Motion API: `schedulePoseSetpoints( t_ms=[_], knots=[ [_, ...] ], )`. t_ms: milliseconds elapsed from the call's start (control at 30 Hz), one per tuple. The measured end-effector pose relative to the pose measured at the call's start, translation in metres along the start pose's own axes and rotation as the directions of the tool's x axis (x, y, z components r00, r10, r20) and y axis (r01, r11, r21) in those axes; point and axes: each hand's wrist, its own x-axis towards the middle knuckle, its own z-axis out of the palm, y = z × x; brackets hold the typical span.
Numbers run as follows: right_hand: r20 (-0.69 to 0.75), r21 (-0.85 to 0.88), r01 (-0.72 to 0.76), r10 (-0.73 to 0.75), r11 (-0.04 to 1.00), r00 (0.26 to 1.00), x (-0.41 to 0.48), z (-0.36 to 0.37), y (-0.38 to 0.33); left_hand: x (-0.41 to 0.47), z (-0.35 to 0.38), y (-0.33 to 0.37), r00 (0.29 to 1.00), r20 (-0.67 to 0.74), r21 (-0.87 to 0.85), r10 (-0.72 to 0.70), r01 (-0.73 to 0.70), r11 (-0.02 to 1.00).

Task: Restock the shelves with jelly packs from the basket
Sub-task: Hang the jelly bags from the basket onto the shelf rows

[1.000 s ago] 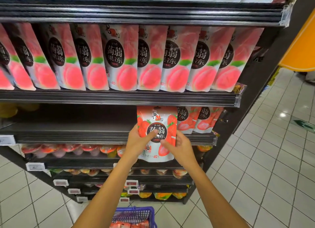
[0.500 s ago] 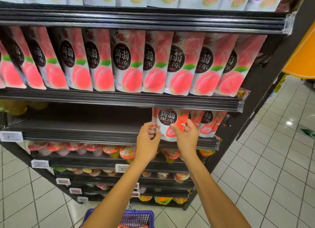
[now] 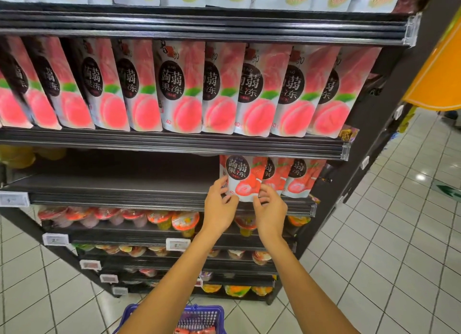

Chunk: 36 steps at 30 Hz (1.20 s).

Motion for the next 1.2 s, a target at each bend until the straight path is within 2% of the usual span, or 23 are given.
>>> schedulePoseSetpoints(
  t_ms=[467,633,733,867,1000,1067,1133,1200],
  knots=[
    [-0.102,0.114,0.03,-0.018,0.993,0.995,-0.019,0.006,0.011,-0.01,-0.016,-0.013,0.999,-0.034,-0.123,-0.003,-0.001,0.992],
    [-0.132,0.061,0.004,0.004,0.998,0.991,-0.048,0.022,0.019,-0.026,-0.046,-0.035,0.999,0.045,-0.177,-0.007,0.015,0.984],
    [-0.063,-0.02,-0.018,0.017,1.0,0.998,-0.076,0.039,0.031,-0.039,-0.069,-0.066,0.987,0.111,-0.163,-0.114,0.131,0.978],
    [0.078,-0.1,-0.178,0.186,0.979,0.979,-0.131,0.071,0.06,-0.069,-0.106,-0.129,0.941,0.124,-0.132,-0.314,0.33,0.935],
    [0.176,-0.163,-0.397,0.423,0.903,0.889,-0.203,0.107,0.1,-0.106,-0.148,-0.204,0.887,0.133,-0.035,-0.443,0.451,0.892],
    [0.186,-0.242,-0.432,0.479,0.869,0.858,-0.241,0.128,0.123,-0.124,-0.17,-0.25,0.859,0.152,0.006,-0.488,0.493,0.87],
    [0.192,-0.262,-0.456,0.509,0.851,0.839,-0.275,0.151,0.152,-0.144,-0.189,-0.307,0.818,0.114,0.034,-0.564,0.564,0.825],
    [0.271,-0.292,-0.517,0.588,0.805,0.762,-0.304,0.175,0.182,-0.163,-0.206,-0.361,0.746,0.088,0.048,-0.661,0.659,0.75]
  ],
)
